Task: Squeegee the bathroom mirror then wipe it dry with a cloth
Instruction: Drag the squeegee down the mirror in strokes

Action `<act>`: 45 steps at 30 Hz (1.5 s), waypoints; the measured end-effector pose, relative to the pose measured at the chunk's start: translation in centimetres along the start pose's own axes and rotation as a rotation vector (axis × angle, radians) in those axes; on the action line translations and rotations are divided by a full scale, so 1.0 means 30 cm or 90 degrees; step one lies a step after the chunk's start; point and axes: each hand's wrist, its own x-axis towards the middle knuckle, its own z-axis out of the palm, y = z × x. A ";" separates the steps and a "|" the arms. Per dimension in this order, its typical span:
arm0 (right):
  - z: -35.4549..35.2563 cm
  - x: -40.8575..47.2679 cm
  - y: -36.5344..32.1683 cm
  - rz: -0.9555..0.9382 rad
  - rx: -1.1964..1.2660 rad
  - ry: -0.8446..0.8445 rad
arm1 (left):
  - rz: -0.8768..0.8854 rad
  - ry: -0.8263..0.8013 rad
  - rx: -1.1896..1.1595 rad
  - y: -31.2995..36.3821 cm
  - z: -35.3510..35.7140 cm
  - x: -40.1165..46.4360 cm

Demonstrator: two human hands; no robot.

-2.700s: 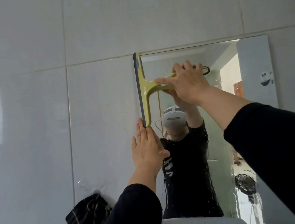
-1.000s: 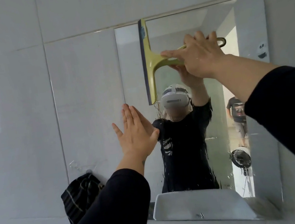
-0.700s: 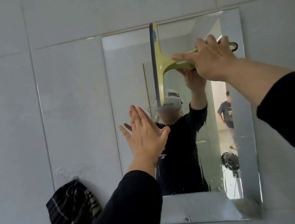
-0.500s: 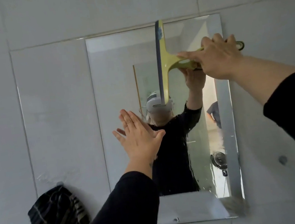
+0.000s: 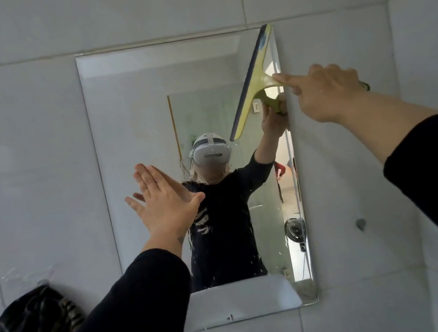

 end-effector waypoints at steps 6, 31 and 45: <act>0.040 -0.089 -0.070 0.071 0.073 -0.016 | 0.010 0.002 0.007 -0.010 -0.001 -0.001; 0.079 -0.234 -0.618 0.489 0.513 -0.220 | 0.035 -0.049 0.052 -0.384 0.009 -0.068; 0.050 -0.186 -1.090 0.415 0.632 -0.191 | 0.167 -0.102 0.056 -0.489 -0.026 -0.041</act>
